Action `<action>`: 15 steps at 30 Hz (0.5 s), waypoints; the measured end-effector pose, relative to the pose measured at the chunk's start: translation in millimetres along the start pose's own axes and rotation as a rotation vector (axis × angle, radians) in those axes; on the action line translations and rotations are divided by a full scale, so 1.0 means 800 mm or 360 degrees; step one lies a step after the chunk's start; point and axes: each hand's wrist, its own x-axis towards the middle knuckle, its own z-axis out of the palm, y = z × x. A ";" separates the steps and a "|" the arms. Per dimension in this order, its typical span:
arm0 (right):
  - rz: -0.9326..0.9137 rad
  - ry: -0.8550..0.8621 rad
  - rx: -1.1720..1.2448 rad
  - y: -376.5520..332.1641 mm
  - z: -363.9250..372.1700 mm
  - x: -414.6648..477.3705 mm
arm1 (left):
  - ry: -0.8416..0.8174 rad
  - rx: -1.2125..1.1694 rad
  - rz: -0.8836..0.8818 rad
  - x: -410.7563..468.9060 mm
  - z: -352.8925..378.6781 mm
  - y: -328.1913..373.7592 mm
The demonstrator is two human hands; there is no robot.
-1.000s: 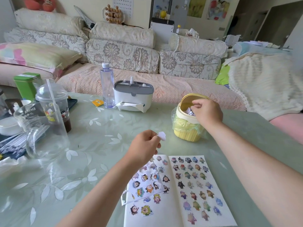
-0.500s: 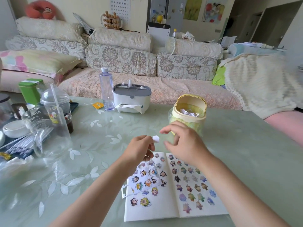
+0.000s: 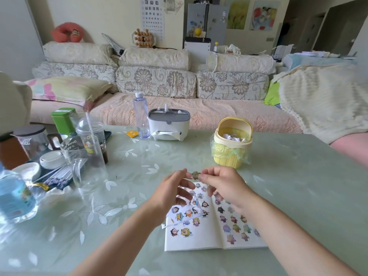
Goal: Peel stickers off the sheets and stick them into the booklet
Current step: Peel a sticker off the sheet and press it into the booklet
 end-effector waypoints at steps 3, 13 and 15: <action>0.0327 -0.0231 0.0345 -0.001 -0.005 -0.005 | 0.0088 0.0269 0.0161 -0.013 -0.001 0.000; 0.0046 -0.0046 -0.0088 -0.001 0.008 -0.026 | 0.0253 0.0643 0.0245 -0.029 -0.005 -0.010; -0.0081 -0.0068 -0.0191 -0.001 0.008 -0.028 | 0.0226 0.0680 0.0238 -0.029 -0.006 -0.012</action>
